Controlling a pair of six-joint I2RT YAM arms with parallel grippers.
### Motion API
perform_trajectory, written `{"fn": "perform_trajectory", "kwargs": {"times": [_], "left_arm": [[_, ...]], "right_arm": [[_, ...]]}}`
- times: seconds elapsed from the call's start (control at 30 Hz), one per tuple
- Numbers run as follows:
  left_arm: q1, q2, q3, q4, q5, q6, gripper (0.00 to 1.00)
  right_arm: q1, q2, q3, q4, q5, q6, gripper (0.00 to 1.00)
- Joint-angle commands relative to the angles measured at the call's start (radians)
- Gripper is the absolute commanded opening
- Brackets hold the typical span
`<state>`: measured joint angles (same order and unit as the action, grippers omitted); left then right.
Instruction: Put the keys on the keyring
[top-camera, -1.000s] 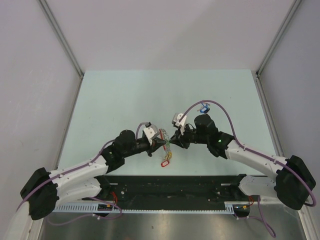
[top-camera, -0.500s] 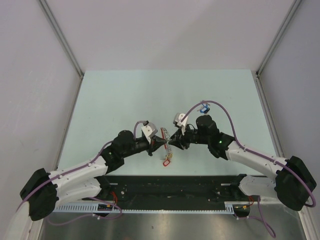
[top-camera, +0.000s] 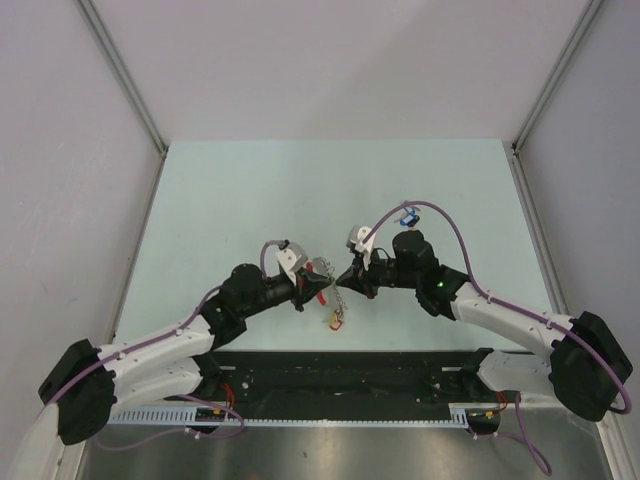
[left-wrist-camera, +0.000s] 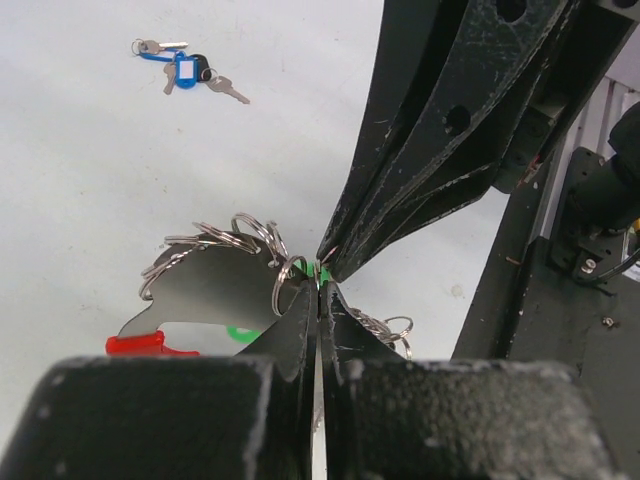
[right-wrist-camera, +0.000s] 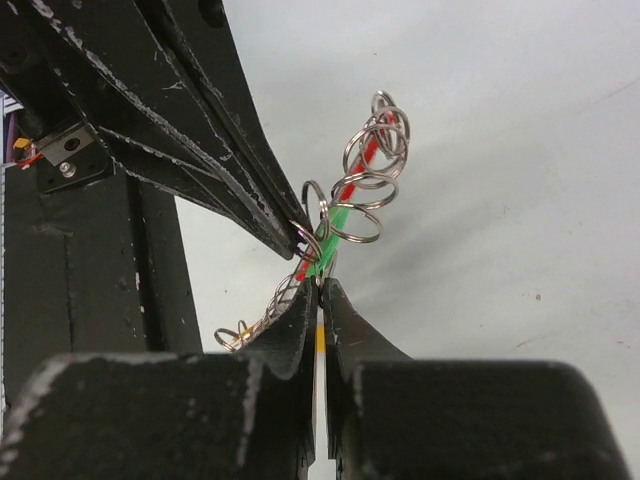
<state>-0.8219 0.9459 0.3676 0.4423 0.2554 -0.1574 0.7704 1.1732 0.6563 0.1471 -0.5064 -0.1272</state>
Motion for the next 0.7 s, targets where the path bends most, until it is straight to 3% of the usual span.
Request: {"fn": "perform_trajectory", "kwargs": {"times": [0.0, 0.33, 0.67], "left_arm": [[0.026, -0.032, -0.024, 0.128, -0.054, -0.093, 0.00], [0.038, 0.040, -0.137, 0.476, -0.061, -0.240, 0.00], [0.040, 0.125, -0.222, 0.789, -0.079, -0.294, 0.00]], "right_arm": [[0.001, 0.003, -0.003, 0.042, -0.007, 0.014, 0.00], [0.047, 0.040, 0.014, 0.085, 0.003, 0.006, 0.00], [0.086, 0.060, 0.035, 0.089, -0.040, 0.008, 0.00]]}}
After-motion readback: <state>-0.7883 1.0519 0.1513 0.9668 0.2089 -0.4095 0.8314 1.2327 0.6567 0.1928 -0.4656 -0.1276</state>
